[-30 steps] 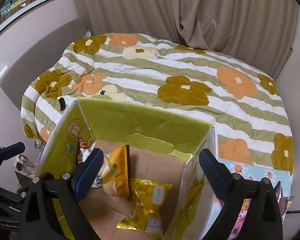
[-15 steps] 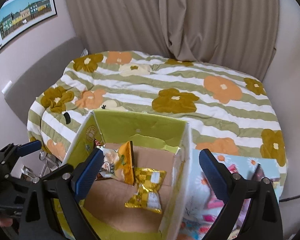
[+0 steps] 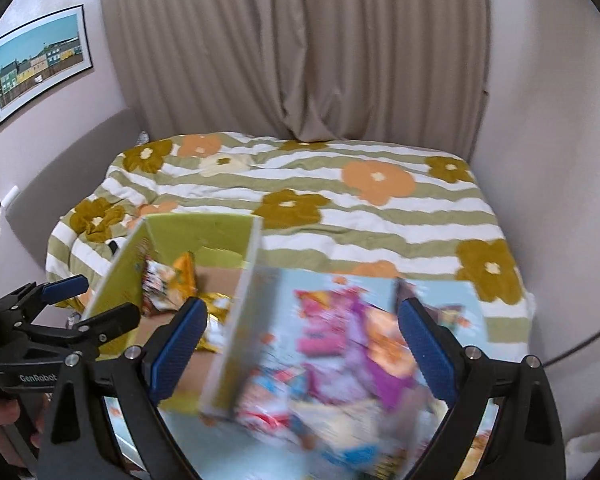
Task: Organize snacks
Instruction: 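Move both tools back over the snack pile, then grasp the cream chip bag with the left tool while the right tool grasps the white potato-chip bag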
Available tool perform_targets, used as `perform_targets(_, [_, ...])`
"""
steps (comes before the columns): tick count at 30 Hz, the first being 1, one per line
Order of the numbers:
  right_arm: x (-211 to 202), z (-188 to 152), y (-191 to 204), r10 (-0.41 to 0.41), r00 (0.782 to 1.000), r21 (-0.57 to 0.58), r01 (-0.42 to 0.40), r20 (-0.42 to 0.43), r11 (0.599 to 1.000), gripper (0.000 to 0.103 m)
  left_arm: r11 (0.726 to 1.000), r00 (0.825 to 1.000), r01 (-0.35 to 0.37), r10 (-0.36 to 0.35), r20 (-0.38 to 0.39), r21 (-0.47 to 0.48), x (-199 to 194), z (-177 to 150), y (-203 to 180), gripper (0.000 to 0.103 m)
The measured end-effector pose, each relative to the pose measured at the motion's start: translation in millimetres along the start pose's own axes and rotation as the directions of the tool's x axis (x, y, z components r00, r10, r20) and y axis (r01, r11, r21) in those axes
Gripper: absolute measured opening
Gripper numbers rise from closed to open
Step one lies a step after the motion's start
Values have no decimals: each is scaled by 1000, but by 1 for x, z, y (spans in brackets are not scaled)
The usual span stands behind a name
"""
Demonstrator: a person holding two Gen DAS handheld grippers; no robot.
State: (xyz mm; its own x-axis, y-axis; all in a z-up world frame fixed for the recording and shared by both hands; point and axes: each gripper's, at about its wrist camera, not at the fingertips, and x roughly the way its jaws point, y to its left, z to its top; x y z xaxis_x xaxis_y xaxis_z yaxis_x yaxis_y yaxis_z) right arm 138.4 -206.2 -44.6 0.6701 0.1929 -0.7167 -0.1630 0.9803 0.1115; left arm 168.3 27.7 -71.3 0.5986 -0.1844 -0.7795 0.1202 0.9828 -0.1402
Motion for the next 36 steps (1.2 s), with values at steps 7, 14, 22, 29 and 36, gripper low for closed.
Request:
perform_targets(7, [-29,-45,-73,-49,998,24,49,-39,998,95,1000,1000,10,-10,-25,10,3,-39,-84,102])
perform_targets(14, [-37,-93,-131,-60,992,86,69,-107,994,95,1000,997,2,0,-73,23,19,-77,-140,102])
perform_targets(22, [-20,-140,-165,-84,983,158,110,-161,981,95,999,993,-16,22,-117,52,65,-108,-177,102])
perform_targets(29, [14,-176,-183,-42,981,261,91,-187,961,95,997,988,-50,57,-144,56,116,-127,-184,102])
perform_targets(36, [38,-192,-185,-25,978,277,83,-208,957,95,995,981,-74,85,-176,68,152,-139,-185,102])
